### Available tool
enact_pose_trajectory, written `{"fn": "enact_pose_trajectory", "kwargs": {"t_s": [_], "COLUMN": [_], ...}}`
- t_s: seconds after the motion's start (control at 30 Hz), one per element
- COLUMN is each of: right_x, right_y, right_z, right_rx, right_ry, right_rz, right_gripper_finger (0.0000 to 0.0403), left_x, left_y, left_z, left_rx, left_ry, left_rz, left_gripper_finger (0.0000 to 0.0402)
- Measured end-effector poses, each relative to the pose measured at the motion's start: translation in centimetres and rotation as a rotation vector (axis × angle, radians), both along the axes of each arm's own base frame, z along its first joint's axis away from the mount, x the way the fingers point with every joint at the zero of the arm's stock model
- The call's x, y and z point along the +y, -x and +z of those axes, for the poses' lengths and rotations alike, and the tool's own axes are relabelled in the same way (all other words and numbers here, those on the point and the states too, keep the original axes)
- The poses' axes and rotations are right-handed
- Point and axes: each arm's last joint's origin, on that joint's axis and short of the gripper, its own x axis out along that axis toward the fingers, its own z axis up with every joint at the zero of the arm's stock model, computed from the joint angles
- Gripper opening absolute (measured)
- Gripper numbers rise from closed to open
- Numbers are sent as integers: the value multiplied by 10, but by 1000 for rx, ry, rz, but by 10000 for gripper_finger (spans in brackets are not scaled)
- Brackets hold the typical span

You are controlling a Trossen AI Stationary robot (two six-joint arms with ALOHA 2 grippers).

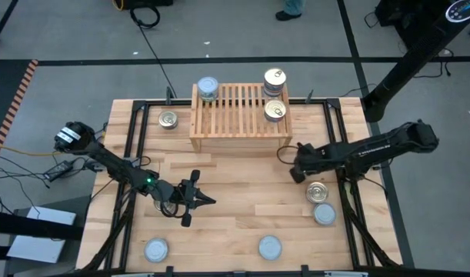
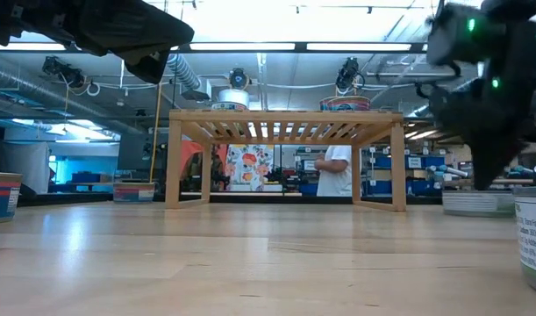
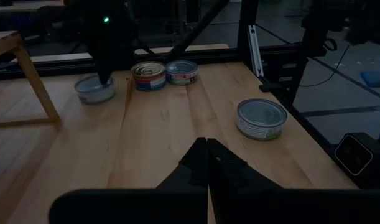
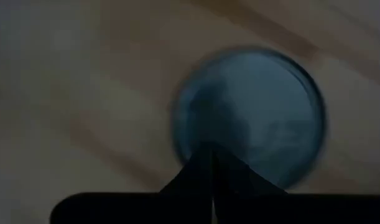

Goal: Stack canned seafood by type on shelf
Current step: Put the green tuna can on the shelf

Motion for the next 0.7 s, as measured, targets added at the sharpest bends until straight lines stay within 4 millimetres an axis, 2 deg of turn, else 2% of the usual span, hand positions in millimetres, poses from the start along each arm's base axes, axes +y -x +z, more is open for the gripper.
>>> {"fn": "enact_pose_trajectory", "kwargs": {"t_s": [0.17, 0.37, 0.5, 0.7], "right_x": [14, 29, 40, 54], "right_y": [-17, -27, -33, -39], "right_z": [2, -12, -15, 1], "right_rx": [-138, -107, -154, -198], "right_ry": [-12, -6, -33, -6], "right_rz": [100, 197, 267, 350], "right_gripper_finger": [2, 2, 2, 2], "left_x": [0, 0, 0, 0], "left_y": [0, 0, 0, 0], "left_z": [0, 0, 0, 0], "left_rx": [0, 1, 0, 1], "left_ry": [0, 0, 0, 0], "left_rz": [0, 0, 0, 0], "left_gripper_finger": [1, 1, 1, 1]}}
